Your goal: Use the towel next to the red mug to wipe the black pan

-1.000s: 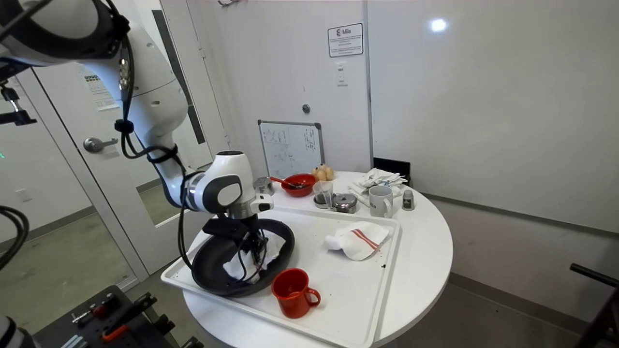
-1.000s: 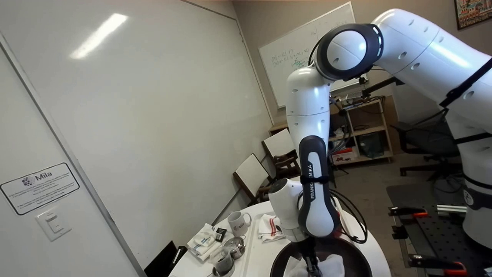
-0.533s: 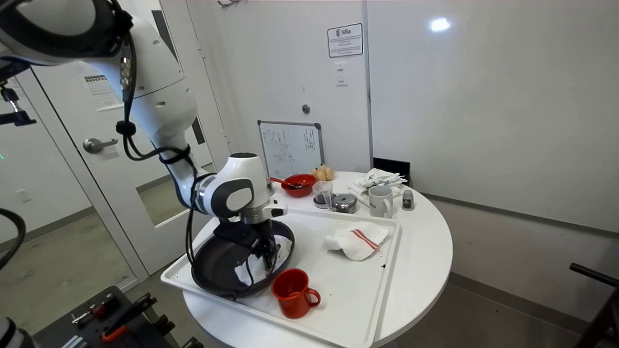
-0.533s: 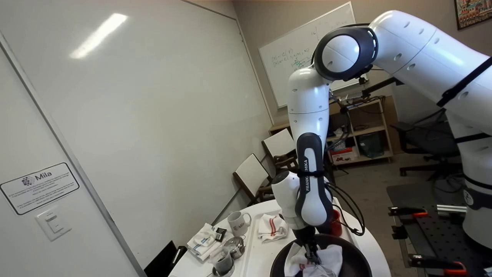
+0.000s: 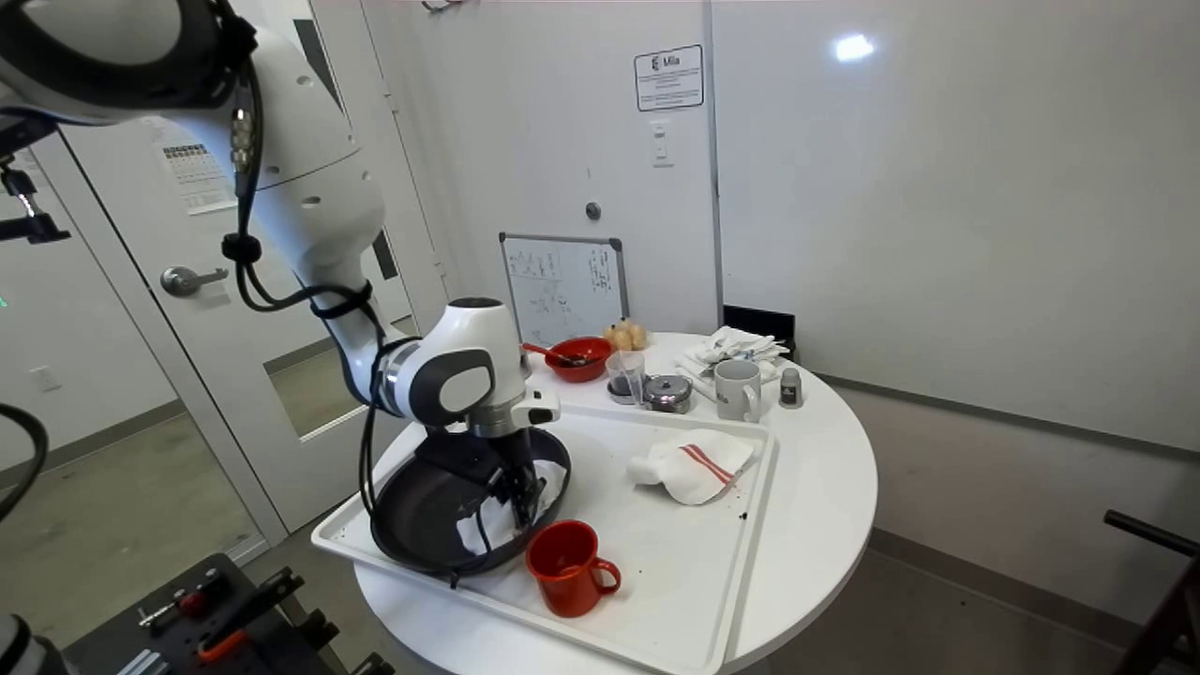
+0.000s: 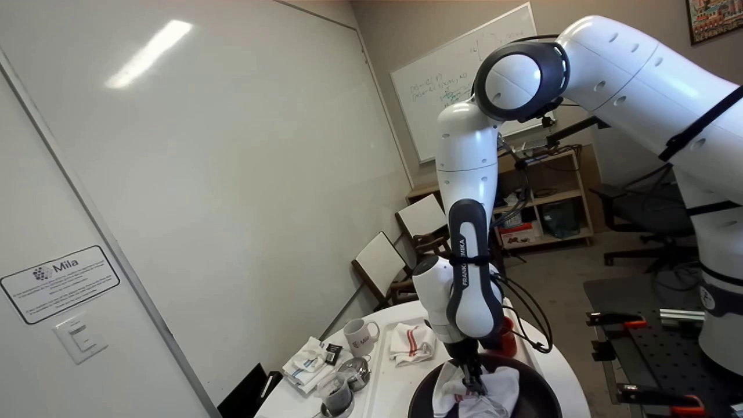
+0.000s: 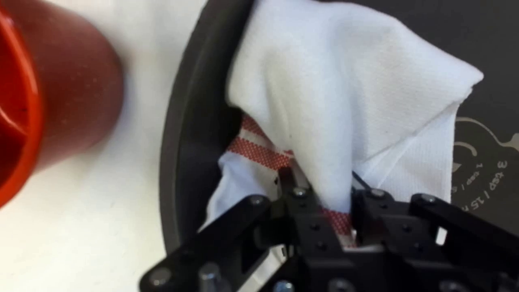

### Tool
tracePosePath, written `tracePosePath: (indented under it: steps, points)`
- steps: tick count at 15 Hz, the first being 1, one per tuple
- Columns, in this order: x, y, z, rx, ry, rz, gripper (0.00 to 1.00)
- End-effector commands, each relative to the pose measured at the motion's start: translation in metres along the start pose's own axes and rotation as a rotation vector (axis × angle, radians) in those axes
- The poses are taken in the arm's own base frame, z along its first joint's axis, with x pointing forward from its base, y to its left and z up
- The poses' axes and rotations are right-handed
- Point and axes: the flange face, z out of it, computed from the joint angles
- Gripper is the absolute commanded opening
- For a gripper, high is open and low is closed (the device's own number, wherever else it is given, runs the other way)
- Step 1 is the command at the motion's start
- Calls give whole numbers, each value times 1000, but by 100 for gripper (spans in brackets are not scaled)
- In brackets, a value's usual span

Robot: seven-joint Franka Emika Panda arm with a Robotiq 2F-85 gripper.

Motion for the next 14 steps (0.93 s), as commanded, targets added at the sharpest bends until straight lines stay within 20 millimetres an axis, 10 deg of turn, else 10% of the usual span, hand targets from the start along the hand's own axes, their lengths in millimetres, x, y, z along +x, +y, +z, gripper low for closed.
tracePosePath:
  steps: [1,14]
  points:
    - [-27,-8,8,30,-59,-45,4]
    - [-66,-19,7,59,-109,-165,4]
